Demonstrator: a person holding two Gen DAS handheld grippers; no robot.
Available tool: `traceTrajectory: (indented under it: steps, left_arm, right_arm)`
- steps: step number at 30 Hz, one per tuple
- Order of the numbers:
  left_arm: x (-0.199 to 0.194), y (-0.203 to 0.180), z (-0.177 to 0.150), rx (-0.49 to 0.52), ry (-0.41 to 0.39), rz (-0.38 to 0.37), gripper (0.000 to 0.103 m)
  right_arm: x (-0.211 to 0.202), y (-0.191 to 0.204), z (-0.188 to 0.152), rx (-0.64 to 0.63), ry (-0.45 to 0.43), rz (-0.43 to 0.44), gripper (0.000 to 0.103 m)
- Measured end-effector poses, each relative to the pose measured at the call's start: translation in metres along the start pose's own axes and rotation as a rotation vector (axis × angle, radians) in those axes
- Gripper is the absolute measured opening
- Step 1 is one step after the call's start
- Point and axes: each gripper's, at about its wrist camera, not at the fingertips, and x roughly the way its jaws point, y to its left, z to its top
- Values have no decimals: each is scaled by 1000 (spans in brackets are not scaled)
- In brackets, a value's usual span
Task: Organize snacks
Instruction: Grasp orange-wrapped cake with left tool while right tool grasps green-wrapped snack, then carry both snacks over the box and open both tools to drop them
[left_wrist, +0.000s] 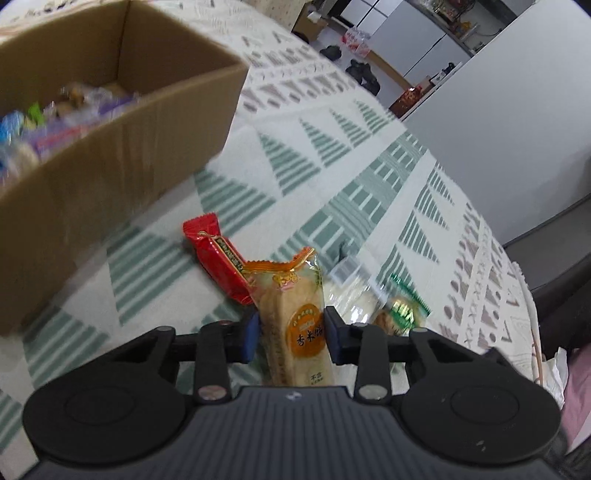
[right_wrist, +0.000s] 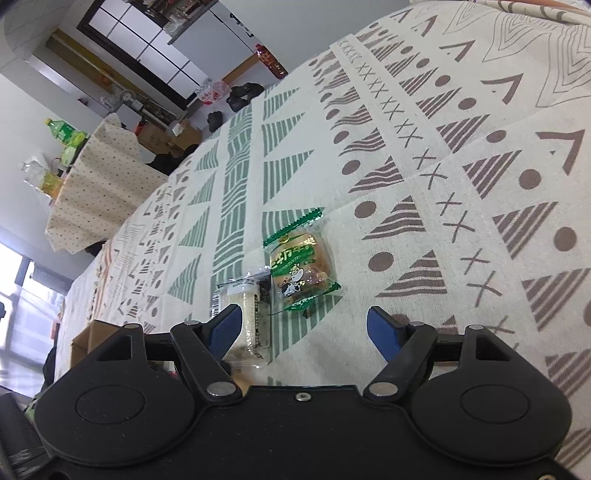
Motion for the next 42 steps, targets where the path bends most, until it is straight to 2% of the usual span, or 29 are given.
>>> traceTrajectory:
  steps: [5, 14, 19, 26, 27, 29, 30, 31, 34, 42]
  left_arm:
    - [-3, -5, 17, 17, -10, -18, 35]
    - [4, 1, 43, 24, 37, -15, 35]
    - [6, -1, 50, 56, 52, -9, 35]
    - [6, 3, 52, 68, 59, -1, 35]
    - [5, 4, 51, 68, 56, -2, 35]
    - [2, 4, 51, 63, 51, -7, 35]
    - [0, 5, 50, 61, 44, -11, 35]
    - [-3, 5, 50, 63, 37, -15, 35]
    - [-9, 8, 48, 55, 27, -27, 35]
    - [-34, 6, 46, 76, -11, -41, 35]
  right_arm:
    - [10, 7, 4, -4, -24, -24, 75]
    - [29, 19, 12, -21, -53, -92, 75]
    - [38, 27, 13, -71, -71, -148, 74]
    - [51, 36, 12, -150, -76, -208, 68]
    - [52, 38, 11, -175, -71, -217, 63]
    - [52, 40, 9, -211, -47, -212, 54]
    - [52, 40, 7, -218, -32, -200, 46]
    - [51, 41, 6, -228, -21, -193, 44]
    - [46, 42, 2, -239, -7, -173, 43]
    - [22, 37, 2, -165, -12, -100, 42]
